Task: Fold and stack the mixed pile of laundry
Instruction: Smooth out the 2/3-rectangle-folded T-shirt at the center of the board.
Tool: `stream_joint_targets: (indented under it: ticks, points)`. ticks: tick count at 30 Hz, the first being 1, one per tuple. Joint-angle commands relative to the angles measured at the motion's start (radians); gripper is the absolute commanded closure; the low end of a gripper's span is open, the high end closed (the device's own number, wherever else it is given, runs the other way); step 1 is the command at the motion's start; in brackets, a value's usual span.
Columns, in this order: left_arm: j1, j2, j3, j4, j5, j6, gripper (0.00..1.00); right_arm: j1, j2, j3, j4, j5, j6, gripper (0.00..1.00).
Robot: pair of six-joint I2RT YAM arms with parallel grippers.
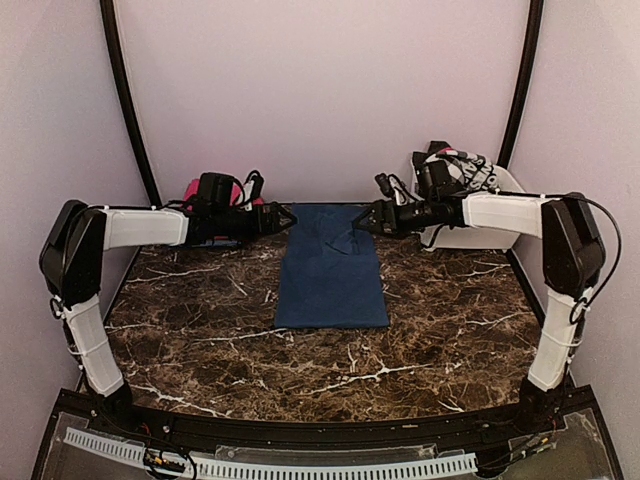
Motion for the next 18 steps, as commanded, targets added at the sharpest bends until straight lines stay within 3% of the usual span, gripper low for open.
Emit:
stream_joint_targets:
  ticks: [1,8,18]
  points:
    - [-0.019,0.117,-0.001,0.125,0.267,-0.13,0.01,0.015,0.117,-0.032,0.201,-0.201,0.163,0.11]
    - [-0.043,0.301,0.052,0.282,0.376,-0.219,0.01,0.023,0.3,0.039,0.29,-0.275,0.246,0.12]
    - [0.013,0.4,0.057,0.245,0.31,-0.201,0.01,-0.042,0.378,-0.009,0.207,-0.168,0.154,0.14]
